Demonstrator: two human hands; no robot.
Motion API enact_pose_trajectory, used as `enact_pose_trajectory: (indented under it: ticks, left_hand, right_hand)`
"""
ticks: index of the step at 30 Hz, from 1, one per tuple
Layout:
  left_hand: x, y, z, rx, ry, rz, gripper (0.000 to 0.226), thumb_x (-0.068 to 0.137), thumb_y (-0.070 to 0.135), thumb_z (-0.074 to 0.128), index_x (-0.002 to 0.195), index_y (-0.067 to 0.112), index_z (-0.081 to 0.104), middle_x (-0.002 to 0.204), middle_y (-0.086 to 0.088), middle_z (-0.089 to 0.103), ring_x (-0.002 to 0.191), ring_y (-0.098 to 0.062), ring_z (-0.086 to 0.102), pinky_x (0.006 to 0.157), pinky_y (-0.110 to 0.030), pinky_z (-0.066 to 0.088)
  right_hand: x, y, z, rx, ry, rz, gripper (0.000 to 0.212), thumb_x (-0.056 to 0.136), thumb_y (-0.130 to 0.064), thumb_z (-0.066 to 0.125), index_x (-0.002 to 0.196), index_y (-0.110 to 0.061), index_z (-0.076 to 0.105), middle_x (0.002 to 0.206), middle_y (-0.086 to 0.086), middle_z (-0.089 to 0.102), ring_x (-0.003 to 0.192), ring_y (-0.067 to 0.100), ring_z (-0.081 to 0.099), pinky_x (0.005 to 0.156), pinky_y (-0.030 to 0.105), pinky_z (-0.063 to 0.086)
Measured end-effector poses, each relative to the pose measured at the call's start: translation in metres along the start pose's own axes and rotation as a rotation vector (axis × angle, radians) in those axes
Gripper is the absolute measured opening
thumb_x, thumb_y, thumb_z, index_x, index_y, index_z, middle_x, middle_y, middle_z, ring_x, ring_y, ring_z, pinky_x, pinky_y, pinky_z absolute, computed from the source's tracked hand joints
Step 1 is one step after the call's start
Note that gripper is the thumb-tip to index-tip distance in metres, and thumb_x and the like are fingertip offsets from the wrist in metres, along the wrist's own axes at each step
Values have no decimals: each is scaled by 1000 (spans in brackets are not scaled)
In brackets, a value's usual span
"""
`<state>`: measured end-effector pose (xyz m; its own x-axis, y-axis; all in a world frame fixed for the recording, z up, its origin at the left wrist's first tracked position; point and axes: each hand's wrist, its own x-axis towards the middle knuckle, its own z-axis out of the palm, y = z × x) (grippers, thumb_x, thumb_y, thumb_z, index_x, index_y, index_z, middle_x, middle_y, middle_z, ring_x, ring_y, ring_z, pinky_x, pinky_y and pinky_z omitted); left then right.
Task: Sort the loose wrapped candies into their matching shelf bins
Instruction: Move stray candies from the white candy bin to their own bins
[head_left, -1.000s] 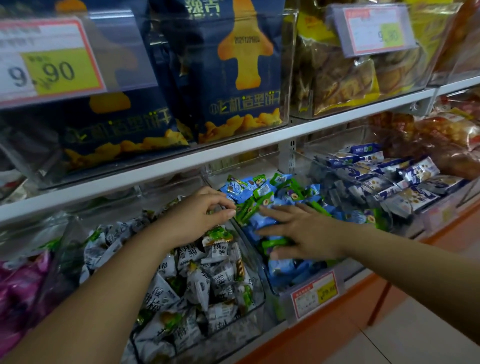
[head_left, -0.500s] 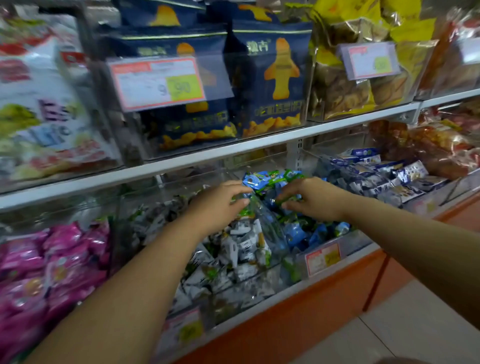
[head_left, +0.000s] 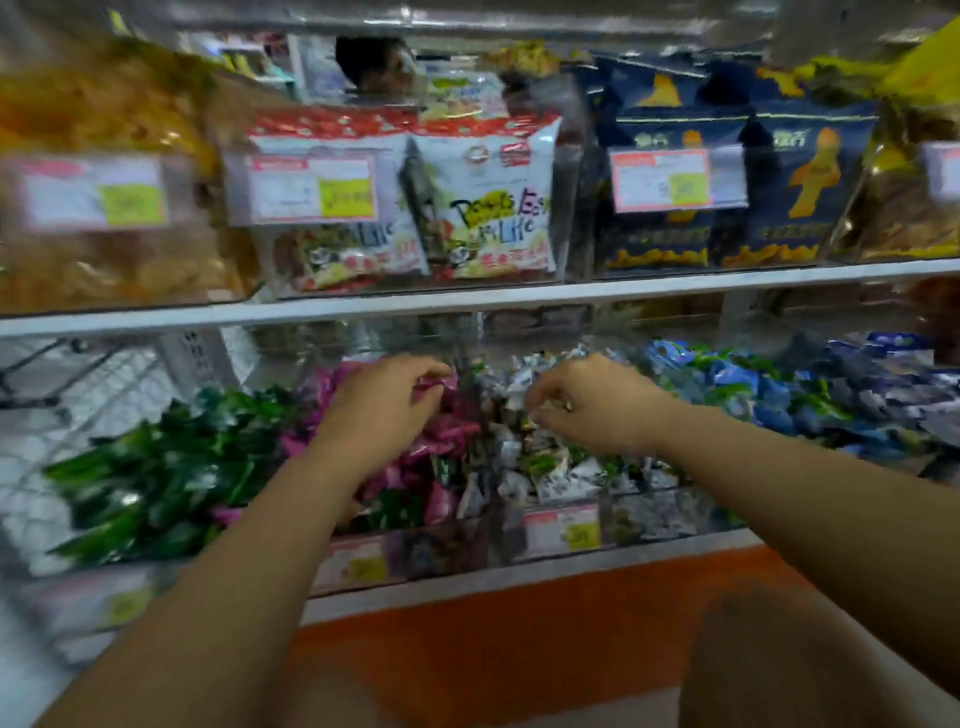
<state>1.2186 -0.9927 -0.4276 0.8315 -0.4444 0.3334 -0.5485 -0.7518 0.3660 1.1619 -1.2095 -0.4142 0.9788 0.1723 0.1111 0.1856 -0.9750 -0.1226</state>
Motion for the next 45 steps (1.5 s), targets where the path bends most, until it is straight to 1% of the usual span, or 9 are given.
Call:
enact_pose_trajectory:
  ticks: [6, 12, 15, 20, 30, 37, 41, 43, 45]
  left_hand:
    - [-38, -43, -15, 103, 40, -84, 27, 95, 29, 53, 121, 27, 61, 125, 6, 56, 114, -17, 53, 97, -35, 43]
    - [-57, -71, -20, 210, 54, -211, 32, 96, 32, 49, 127, 37, 54, 138, 13, 44, 128, -14, 39, 114, -44, 21]
    - [-61, -82, -15, 155, 90, -257, 33, 96, 30, 50, 127, 37, 54, 138, 15, 43, 132, -13, 35, 115, -47, 10]
    - [-55, -92, 2, 17, 168, -228, 32, 93, 25, 56, 124, 28, 60, 132, 7, 50, 124, -14, 44, 111, -39, 29]
    - [-45, -93, 9, -122, 177, -241, 32, 94, 21, 55, 126, 23, 59, 130, 6, 49, 124, -7, 37, 96, -6, 18]
    - [-52, -79, 2, -75, 169, -192, 30, 93, 26, 57, 122, 29, 61, 128, 9, 52, 125, -10, 39, 112, -28, 23]
    - [-58, -68, 3, 45, -3, -130, 33, 92, 45, 51, 125, 44, 54, 139, 20, 42, 138, -8, 24, 115, -55, 4]
    - [-60, -67, 2, 106, -116, -116, 38, 90, 51, 51, 128, 48, 50, 146, 22, 32, 142, -8, 11, 114, -59, -6]
    - [-62, -69, -5, 127, -182, -115, 40, 89, 51, 54, 128, 51, 47, 151, 22, 23, 144, -9, 2, 112, -59, -13]
  right_hand:
    - [22, -46, 32, -51, -29, -248, 47, 94, -35, 54, 139, -26, 44, 142, 6, 43, 127, 26, 41, 101, 42, 41]
    - [48, -71, 56, -157, -107, -328, 60, 96, -55, 32, 148, -46, 2, 159, -6, -9, 146, 21, -7, 118, 48, 4]
    - [69, -79, 63, -172, -123, -329, 58, 94, -62, 23, 146, -49, 1, 158, -10, -14, 145, 20, -18, 117, 56, -2]
    - [109, -94, 72, -180, -181, -316, 56, 93, -64, 23, 145, -51, 8, 159, -12, -7, 143, 24, -22, 112, 63, -5]
    - [154, -94, 77, -187, -252, -253, 57, 93, -65, 22, 146, -46, 18, 160, -5, -10, 146, 29, -6, 110, 64, 4]
    - [120, -77, 56, 43, -111, -342, 65, 88, -59, 49, 146, -46, 22, 159, -8, 8, 146, 23, 1, 117, 53, 8]
    - [71, -76, 48, 121, 154, -463, 40, 89, -37, 62, 128, -30, 57, 135, -3, 54, 125, 20, 45, 107, 45, 36]
    - [49, -82, 52, 167, 85, -499, 27, 90, -25, 63, 116, -23, 67, 113, -4, 67, 99, 8, 57, 91, 25, 47]
    - [35, -90, 61, 143, -99, -506, 32, 92, -20, 61, 123, -23, 62, 118, -5, 65, 99, 4, 57, 88, 11, 44]
